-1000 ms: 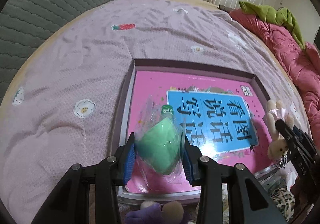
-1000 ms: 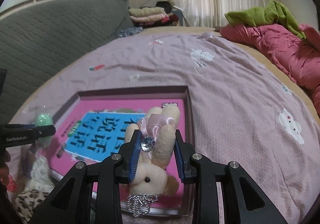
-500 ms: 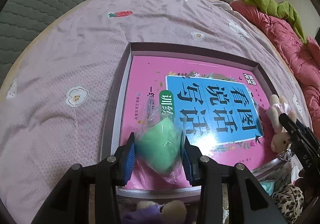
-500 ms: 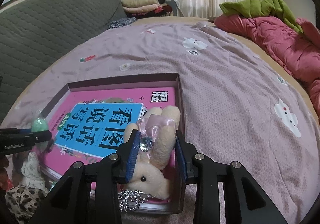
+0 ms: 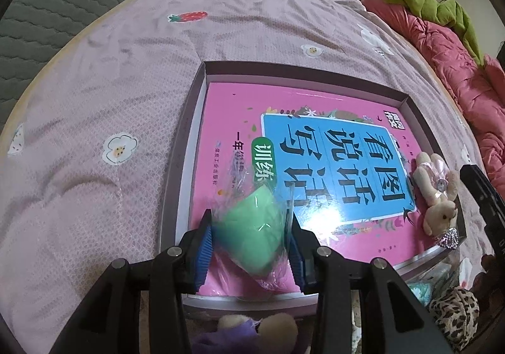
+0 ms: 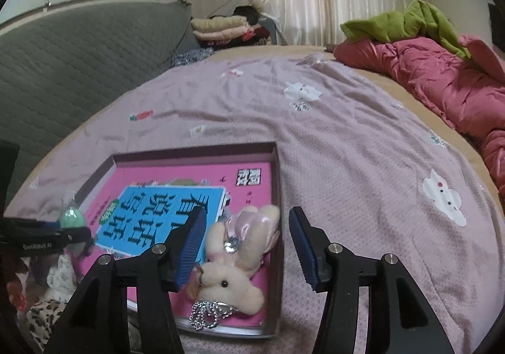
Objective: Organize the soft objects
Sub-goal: 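Lower the beige bunny into the pink box and open the right tool, then lower the green sponge bag into the pink box and open the left tool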
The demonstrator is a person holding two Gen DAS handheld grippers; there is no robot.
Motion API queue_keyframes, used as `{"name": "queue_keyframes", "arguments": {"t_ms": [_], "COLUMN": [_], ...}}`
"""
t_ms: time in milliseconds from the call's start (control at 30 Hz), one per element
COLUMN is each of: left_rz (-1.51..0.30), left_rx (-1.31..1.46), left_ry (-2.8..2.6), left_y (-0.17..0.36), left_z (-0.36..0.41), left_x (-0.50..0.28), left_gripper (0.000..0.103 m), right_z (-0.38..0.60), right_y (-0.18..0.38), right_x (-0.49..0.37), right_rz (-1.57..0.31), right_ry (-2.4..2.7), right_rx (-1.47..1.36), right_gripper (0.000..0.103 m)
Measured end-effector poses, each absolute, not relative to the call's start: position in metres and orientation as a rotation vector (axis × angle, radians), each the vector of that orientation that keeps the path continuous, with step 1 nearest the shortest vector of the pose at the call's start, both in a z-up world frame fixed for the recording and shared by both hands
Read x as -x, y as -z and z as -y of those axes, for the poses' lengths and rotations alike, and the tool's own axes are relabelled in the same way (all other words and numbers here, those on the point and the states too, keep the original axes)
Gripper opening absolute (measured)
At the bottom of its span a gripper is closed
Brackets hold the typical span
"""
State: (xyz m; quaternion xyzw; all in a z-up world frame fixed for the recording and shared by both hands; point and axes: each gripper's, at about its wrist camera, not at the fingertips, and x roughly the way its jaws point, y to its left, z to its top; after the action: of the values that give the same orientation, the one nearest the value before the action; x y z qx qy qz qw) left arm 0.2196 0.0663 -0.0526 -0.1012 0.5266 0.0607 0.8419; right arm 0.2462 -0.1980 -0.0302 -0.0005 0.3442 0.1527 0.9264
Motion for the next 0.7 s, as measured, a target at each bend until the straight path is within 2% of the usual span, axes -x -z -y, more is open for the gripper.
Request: {"name": "queue_keyframes", "arguments": {"t_ms": [367, 500, 700], "left_rz": [-1.142, -1.147, -1.131], "left_rx": [0.199, 0.188, 0.171], "left_ry": [-0.111, -0.112, -0.117], "left_y": [0.052, 0.052, 0.048], "left_z": [-0.068, -0.068, -0.068], "left_x": [-0.219, -0.218, -0.216], "left_gripper": [0.044, 0.053, 0.058], "right_z": [0.227, 0.229, 0.228], "right_y": [0.023, 0.02, 0.018], "right_x": [-0.245, -0.242, -0.241], "right_rz": [-0.683, -0.667, -0.653], "right_ry": [-0.229, -0.225, -0.23], "right_rx": [-0.049, -0.054, -0.053], "right_gripper": [0.062, 0.064, 0.064]}}
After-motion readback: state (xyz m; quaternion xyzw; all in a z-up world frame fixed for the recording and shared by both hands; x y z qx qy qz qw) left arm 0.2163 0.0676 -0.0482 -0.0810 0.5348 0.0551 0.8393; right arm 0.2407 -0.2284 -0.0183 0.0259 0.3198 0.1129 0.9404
